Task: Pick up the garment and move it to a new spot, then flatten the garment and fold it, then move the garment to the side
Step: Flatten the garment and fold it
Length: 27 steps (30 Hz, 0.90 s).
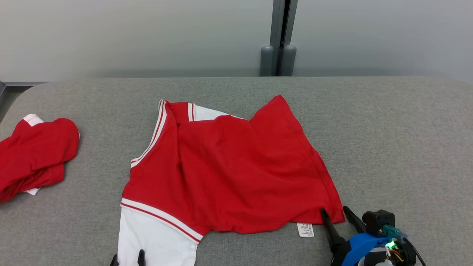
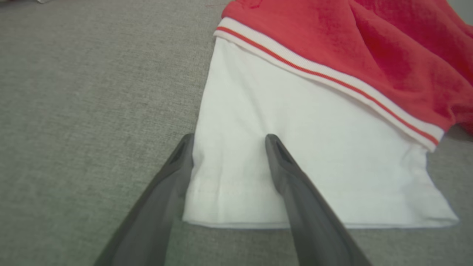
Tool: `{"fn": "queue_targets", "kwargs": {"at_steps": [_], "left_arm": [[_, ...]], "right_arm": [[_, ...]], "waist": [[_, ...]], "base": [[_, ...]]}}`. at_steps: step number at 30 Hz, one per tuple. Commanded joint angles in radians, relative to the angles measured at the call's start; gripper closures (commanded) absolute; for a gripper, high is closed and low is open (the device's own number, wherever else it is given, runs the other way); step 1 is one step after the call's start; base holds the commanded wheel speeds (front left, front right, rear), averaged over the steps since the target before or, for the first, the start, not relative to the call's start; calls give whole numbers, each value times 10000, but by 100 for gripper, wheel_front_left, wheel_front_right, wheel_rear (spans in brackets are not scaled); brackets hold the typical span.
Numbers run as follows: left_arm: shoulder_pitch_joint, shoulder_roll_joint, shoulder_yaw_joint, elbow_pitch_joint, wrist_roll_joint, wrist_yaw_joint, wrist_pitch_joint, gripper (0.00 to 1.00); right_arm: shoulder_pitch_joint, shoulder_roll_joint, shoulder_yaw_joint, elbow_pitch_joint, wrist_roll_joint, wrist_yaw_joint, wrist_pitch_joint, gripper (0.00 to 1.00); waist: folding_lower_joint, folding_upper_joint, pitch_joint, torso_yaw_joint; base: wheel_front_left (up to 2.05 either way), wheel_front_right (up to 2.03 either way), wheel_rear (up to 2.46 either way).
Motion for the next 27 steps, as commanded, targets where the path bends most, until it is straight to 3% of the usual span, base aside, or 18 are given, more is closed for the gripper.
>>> {"fn": "queue_targets", "kwargs": {"at_steps": [1, 4, 5, 6, 7, 15, 27], "left_arm": [[56, -62, -101, 275, -65, -16, 113, 0], [29, -77, -333, 545, -204, -16, 145, 2], [7, -88, -431, 615, -255, -16, 146, 46], [-22, -96, -522, 691, -306, -17, 146, 64], [-48, -110, -655, 780, -368, -20, 150, 100], [-297, -78, -1410, 796, -1063, -22, 156, 100], [-1382, 452, -1691, -2165, -1807, -17, 58, 100]], "right_arm": [[-167, -3, 38, 152, 110, 1, 0, 0], [-251, 0, 141, 313, 272, 1, 6, 0], [-250, 2, 232, 395, 385, 3, 8, 2], [-263, 2, 342, 458, 429, 3, 9, 58], [-276, 8, 434, 480, 534, 3, 8, 100], [-295, -6, 533, -18, 1137, 1, -3, 100], [-603, -41, 337, -1954, 1437, 3, -3, 100]], "waist": [[1, 0, 19, 25], [1, 0, 17, 58], [1, 0, 9, 70], [1, 0, 1, 79], [1, 0, -9, 86], [1, 0, -39, 63], [1, 0, 113, 16]], "base": [[0, 0, 0], [0, 0, 0], [0, 0, 0], [0, 0, 0], [0, 0, 0], [0, 0, 0], [0, 0, 0]]}}
